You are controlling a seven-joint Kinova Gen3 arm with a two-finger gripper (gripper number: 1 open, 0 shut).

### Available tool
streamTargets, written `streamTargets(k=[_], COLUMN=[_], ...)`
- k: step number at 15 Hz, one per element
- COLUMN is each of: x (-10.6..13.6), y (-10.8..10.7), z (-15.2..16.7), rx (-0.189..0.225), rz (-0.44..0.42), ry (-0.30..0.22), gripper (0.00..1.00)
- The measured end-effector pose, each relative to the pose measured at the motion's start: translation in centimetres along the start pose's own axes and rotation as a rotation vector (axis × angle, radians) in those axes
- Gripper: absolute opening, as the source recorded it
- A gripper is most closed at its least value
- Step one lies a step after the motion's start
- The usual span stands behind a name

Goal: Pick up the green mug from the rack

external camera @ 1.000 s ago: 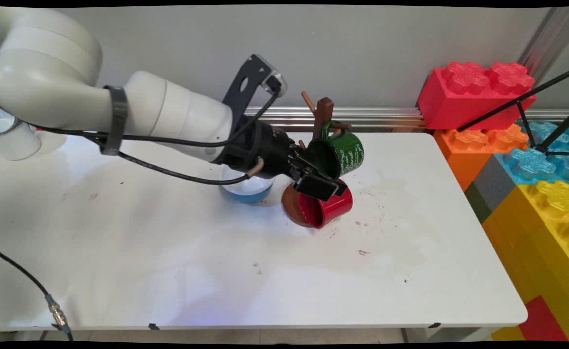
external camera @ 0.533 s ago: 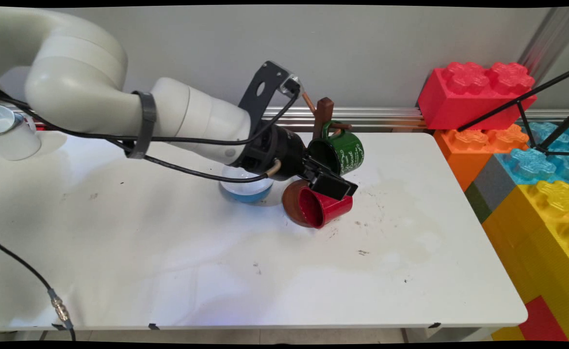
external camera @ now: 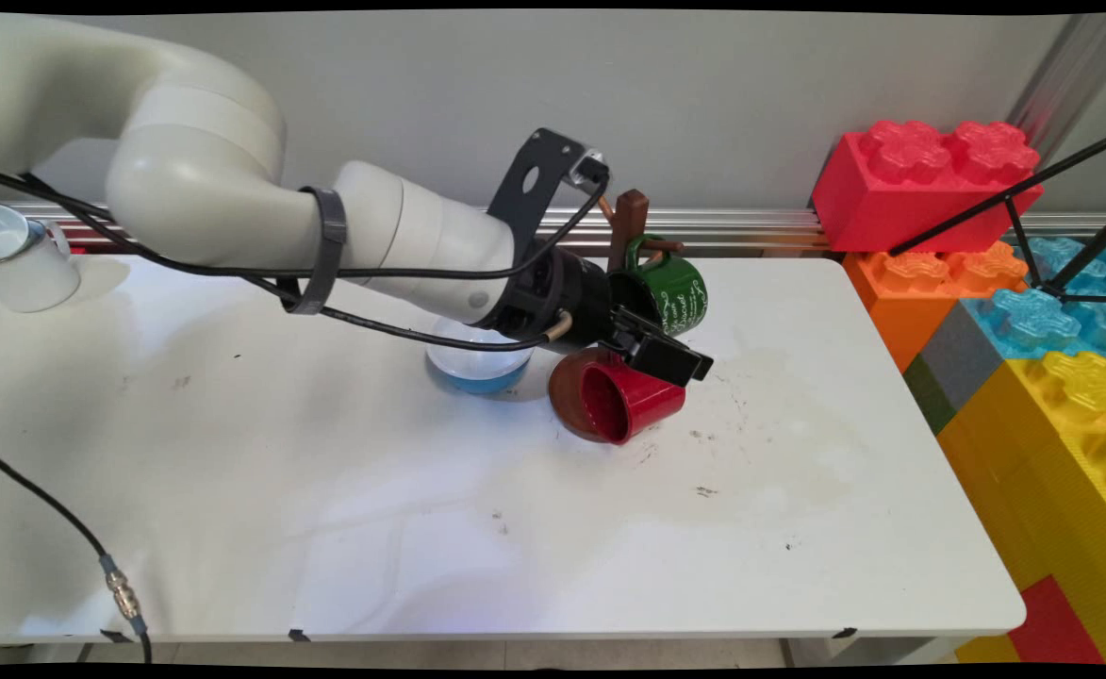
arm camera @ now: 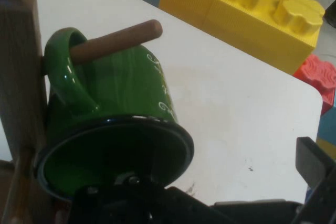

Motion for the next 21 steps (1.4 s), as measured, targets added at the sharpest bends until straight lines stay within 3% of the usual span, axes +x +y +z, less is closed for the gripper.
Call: streamTargets(k=[19,20,21], x=[0.2,0.2,0.1], y=[-0.4,-0.4,-0.4], z=[1.4,1.3,1.3], rx=[0.024,0.024,0.025], rz=[-0.083,-0.085,-0.088], ry=[0.048,0.05,0.052], gripper=[1.0,0.0,0.0])
